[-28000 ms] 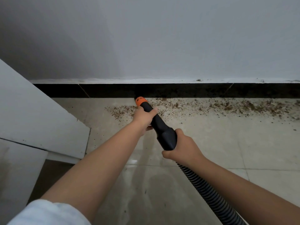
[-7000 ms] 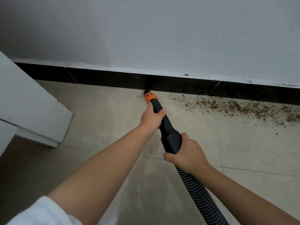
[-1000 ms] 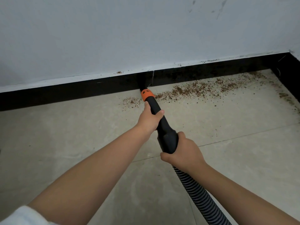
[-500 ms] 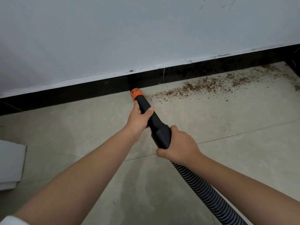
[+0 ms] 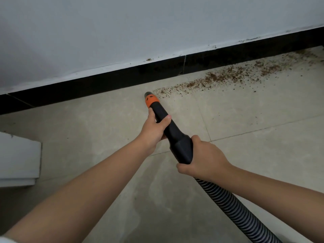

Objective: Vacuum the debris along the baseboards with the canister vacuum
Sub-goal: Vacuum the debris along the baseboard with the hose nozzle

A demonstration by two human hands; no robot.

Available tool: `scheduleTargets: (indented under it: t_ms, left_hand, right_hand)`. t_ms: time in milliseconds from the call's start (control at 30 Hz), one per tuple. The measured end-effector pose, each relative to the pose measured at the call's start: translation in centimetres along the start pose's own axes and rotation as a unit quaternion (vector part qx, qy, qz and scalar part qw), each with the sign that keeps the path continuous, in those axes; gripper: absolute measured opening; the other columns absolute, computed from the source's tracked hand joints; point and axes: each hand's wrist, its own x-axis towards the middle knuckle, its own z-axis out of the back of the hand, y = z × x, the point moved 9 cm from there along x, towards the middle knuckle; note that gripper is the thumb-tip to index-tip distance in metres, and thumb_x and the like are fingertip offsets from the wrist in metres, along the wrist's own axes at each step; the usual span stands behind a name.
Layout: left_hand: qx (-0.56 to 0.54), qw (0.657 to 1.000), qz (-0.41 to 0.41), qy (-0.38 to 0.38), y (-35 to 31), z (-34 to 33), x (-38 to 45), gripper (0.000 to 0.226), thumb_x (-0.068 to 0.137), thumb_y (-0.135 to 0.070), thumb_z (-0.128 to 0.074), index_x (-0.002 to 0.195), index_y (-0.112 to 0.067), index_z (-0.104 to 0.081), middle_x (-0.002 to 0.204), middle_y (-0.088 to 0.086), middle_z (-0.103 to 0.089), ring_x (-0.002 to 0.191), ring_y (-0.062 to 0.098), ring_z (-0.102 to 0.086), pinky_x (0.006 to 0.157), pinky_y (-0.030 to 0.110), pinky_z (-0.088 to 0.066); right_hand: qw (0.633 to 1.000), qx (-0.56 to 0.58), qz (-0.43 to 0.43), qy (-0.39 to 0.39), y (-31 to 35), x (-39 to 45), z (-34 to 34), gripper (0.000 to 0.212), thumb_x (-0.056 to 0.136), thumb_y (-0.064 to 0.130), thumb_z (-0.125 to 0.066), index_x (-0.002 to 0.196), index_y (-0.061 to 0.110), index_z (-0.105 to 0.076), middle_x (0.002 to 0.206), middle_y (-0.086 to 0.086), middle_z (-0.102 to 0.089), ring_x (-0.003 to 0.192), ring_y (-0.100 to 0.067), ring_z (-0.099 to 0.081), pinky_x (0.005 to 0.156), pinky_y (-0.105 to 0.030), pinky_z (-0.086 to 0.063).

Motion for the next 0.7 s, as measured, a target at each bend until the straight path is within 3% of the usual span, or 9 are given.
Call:
scheduleTargets:
  t_ms: [233,700]
  left_hand:
    - [0.003,1.0,0.012,0.005,-0.1,-1.1,0.5,0.075,0.096,-0.019,-0.05,0.151,-0.026,0.001,0.139,0.007,-0.044,0.109,0.02,-0.054,0.087,0.034,-0.05]
    - [0.01,1.0,0.003,-0.01,-1.6,-2.4,1.3,0.072,0.098,-0.023,-0.047,0.151,-0.026,0.002,0.142,0.004,-0.041,0.1,0.017,-0.052,0.08,0.032,-0.048]
  right_hand:
    - [1.0,0.009,-0.022,-0.008,-1.1,0.3,0.3,0.05,0.069,0.046,-0.069,0.095,0.02,-0.034,0.078,0.01,-0.048,0.069,-0.01,-0.053,0.053,-0.022,-0.042]
    - [0.999,0.043,-0.008,0.003,-1.5,1.2,2.4,0.049,0.069,0.04,-0.072,0.094,0.018,-0.037,0.08,0.006,-0.05,0.07,-0.012,-0.054,0.053,-0.024,-0.042]
